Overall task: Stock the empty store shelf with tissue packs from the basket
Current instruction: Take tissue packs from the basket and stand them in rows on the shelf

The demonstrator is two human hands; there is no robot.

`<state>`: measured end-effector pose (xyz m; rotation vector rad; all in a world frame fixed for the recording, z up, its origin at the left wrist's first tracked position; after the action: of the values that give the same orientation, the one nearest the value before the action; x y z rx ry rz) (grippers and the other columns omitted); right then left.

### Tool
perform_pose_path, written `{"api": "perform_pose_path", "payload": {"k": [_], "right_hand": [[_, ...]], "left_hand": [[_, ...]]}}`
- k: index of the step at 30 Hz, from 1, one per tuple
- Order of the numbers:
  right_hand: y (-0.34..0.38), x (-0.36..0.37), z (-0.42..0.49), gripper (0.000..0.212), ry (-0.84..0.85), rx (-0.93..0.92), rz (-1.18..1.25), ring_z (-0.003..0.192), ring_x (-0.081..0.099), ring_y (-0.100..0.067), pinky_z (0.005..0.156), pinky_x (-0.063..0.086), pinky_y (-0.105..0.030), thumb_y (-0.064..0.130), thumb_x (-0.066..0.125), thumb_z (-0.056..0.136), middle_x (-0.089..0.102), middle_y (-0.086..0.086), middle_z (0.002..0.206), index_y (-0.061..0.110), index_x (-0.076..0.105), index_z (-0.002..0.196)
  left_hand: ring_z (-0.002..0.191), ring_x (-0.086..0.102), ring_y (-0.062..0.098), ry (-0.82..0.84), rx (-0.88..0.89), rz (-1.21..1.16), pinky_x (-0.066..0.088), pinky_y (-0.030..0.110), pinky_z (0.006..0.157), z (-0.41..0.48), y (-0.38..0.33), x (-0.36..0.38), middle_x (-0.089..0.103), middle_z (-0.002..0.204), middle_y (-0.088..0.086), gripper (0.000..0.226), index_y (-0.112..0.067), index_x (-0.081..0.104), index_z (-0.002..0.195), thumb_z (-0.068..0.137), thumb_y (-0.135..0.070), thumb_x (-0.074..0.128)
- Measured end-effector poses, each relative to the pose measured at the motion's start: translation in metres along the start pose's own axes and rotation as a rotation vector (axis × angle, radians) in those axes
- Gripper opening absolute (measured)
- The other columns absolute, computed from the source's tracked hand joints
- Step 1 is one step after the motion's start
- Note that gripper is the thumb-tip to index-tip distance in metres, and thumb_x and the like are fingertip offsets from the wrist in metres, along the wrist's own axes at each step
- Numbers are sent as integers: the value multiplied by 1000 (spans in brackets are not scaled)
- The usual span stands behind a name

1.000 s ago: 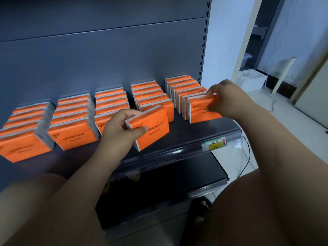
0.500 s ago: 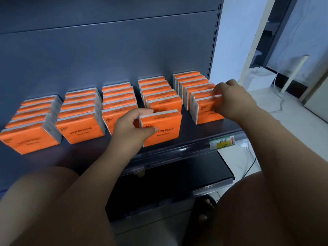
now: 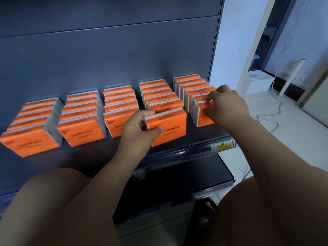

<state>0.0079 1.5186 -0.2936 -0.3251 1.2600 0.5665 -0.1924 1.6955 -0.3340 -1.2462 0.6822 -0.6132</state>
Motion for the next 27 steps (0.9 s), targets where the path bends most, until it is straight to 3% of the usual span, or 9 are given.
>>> {"api": "perform_pose_path", "payload": {"k": [4,7,10,13,15,18,22,25,27], "right_hand": [[4,-1,-2,41,1,6,-9,121,52,-37,93,51,-49,31,66,92,54,-13,134,18,62,131],[8,0,-5,46,-49,26,80,133,42,-37,103,43,-47,23,68,88,53,-14,139,15,63,133],[24,-14,-16,32,-159,74,518,121,54,-28,93,41,-33,18,66,89,63,-7,126,17,70,120],[47,-20,-36,15,93,159,910,91,66,-16,78,50,-31,22,61,95,72,0,97,17,74,102],[55,-16,-44,20,194,155,927,80,64,-22,73,49,-34,24,63,96,70,-10,88,6,72,99],[61,-8,-45,29,216,215,916,70,54,-24,66,42,-35,24,60,95,59,-16,78,-5,63,93],[67,4,-44,25,259,350,992,68,54,-22,64,41,-33,24,60,91,57,-8,74,1,67,88],[73,11,-45,11,291,375,1039,69,52,-22,64,40,-33,22,60,90,54,-7,74,13,65,86],[76,13,-45,13,292,361,1035,71,57,-22,64,45,-34,23,60,90,59,-7,75,10,63,87]], "left_hand": [[109,68,6,-15,19,25,60,27,89,2,1,0,73,113,-7,44,-28,68,117,83,-6,85],[110,67,8,-39,64,69,60,38,95,6,6,1,72,117,-5,41,-28,70,116,82,-12,86],[110,65,8,-79,107,110,58,35,95,9,9,3,67,122,-4,42,-30,70,117,82,-16,87],[109,64,8,-121,163,116,54,17,91,10,9,9,60,125,-6,48,-35,68,118,81,-12,88],[110,64,10,-128,186,124,51,12,90,9,11,13,56,126,-6,51,-37,68,118,79,-10,89],[111,66,7,-139,184,131,53,15,95,4,16,17,54,129,-4,61,-32,65,129,80,-4,87],[109,65,-4,-243,64,-24,58,23,93,-2,19,19,64,125,-4,51,-32,62,118,84,2,81],[107,65,-4,-208,7,-12,56,28,99,-1,23,17,72,112,-9,34,-24,68,113,90,0,76],[109,64,-4,-187,-26,-14,55,29,101,0,25,18,72,113,-10,34,-22,69,115,91,0,73]]}}
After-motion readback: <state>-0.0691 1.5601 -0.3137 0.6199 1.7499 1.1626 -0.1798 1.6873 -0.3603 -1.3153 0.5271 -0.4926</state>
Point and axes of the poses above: each hand's wrist, its own z-axis towards the middle knuckle, its own x-axis out of the palm, y = z × x, the point moved 1 cm from there along z, towards the middle knuckle
